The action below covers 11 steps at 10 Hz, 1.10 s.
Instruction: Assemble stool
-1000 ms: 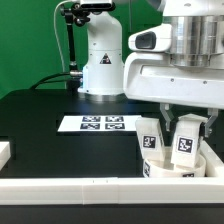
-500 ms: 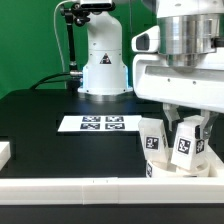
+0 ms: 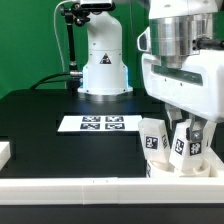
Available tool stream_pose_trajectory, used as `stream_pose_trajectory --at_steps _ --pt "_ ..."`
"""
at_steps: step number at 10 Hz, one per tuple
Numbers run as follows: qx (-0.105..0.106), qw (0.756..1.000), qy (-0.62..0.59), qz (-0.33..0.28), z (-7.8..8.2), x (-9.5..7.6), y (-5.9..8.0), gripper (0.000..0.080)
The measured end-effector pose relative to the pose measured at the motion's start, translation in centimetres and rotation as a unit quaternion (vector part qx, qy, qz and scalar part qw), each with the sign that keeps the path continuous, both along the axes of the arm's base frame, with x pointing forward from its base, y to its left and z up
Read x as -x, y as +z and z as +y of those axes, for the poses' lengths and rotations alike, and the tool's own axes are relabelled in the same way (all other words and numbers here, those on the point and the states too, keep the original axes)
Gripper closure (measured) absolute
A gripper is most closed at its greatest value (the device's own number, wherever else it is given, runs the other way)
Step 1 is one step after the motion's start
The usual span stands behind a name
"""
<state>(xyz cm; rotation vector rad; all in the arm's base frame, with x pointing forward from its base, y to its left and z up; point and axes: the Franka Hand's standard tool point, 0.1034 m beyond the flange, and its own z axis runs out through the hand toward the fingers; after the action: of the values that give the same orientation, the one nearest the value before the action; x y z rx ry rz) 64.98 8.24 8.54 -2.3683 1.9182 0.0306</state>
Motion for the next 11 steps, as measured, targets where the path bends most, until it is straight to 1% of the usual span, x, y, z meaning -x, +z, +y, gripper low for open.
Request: stream_pose_trajectory --at_steps 3,7,10,11 --pt "-0.009 0.993 -0.116 -0.003 0.00 -0.39 0.00 0.0459" --pt "-0.016 0.967 -0.253 0.008 0.61 -0.34 -0.09 0.0459" --pt "-0.021 0.953 -0.302 0.013 0.65 -0.38 -0.09 0.0459" --pt "-0.023 0.951 -0.307 0.014 0.68 -0.38 -0.09 0.0459"
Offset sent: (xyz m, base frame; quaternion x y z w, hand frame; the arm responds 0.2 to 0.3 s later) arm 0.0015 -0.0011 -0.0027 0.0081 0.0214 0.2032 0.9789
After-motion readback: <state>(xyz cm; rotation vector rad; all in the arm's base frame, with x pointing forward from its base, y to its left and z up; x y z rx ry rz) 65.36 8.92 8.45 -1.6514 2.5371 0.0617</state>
